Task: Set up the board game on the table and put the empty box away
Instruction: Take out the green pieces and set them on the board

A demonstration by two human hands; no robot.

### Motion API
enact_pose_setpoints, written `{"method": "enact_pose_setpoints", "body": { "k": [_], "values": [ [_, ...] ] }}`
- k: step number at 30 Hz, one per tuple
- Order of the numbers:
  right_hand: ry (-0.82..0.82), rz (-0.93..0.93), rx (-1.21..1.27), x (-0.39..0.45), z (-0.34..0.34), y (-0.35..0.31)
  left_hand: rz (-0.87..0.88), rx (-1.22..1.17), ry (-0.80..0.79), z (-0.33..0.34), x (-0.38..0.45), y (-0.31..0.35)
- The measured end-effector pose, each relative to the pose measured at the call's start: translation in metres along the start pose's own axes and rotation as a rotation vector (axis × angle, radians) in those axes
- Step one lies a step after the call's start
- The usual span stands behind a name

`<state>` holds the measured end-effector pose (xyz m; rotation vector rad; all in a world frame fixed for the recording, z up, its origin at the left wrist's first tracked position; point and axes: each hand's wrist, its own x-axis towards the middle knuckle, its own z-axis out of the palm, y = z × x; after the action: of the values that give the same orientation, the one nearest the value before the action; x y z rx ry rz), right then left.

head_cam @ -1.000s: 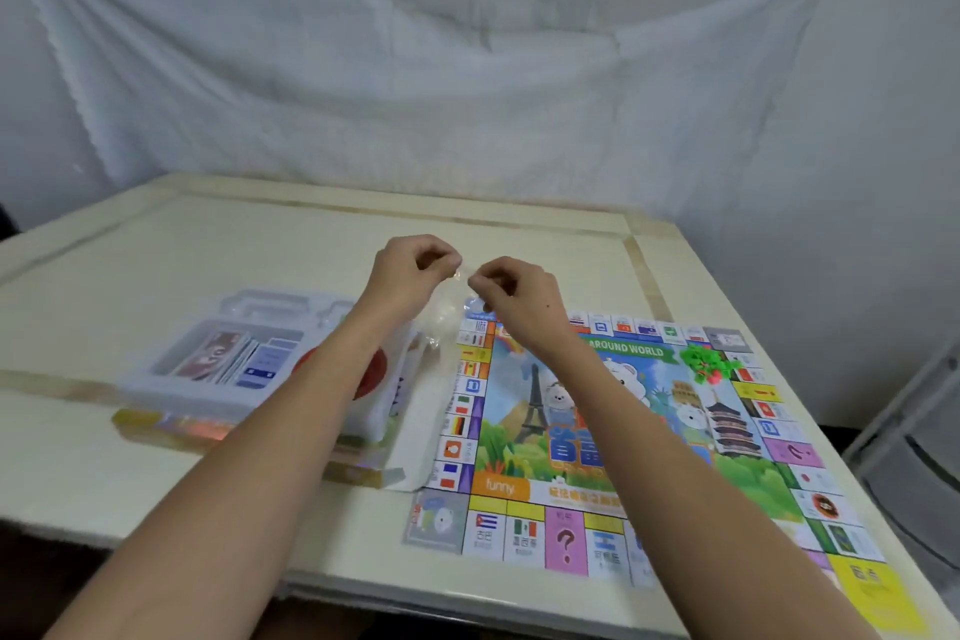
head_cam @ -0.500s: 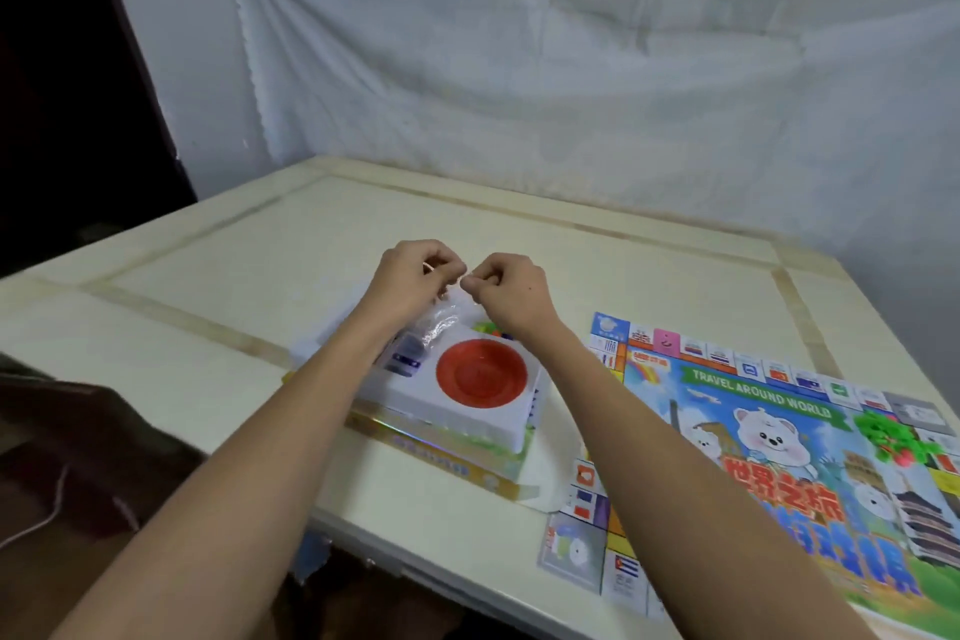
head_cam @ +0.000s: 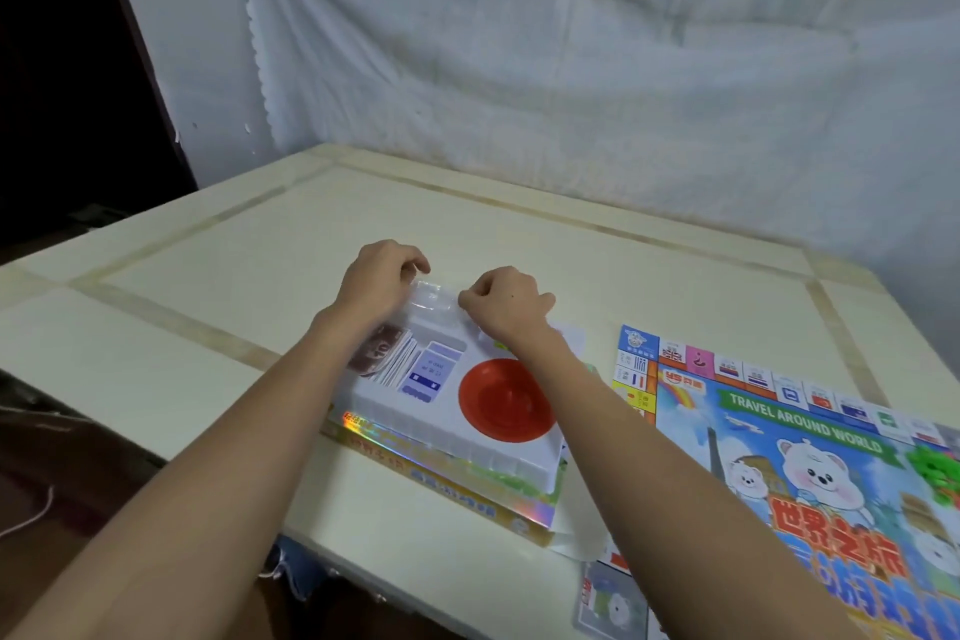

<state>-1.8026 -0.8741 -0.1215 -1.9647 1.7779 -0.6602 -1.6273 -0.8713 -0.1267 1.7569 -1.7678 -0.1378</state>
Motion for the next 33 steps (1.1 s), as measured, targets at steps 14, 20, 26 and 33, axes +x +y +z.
{"method": "enact_pose_setpoints", "body": {
  "k": [14, 20, 26, 33],
  "values": [
    [-0.011, -0.141, -0.159, 0.004, 0.014, -0.002, -0.052, 0.242, -0.055, 0.005, 0.004, 0.002],
    [0.121, -0.16, -0.019, -0.004, -0.026, 0.025, 0.11, 0.1, 0.022, 0.003, 0.006, 0.046],
    [0.188, -0.027, 0.024, -0.04, -0.086, 0.109, 0.285, -0.038, -0.068, 0.043, -0.01, 0.136],
    [0.266, 0.168, 0.016, -0.104, -0.161, 0.239, 0.447, -0.158, -0.269, 0.124, -0.046, 0.263]
  ]
}}
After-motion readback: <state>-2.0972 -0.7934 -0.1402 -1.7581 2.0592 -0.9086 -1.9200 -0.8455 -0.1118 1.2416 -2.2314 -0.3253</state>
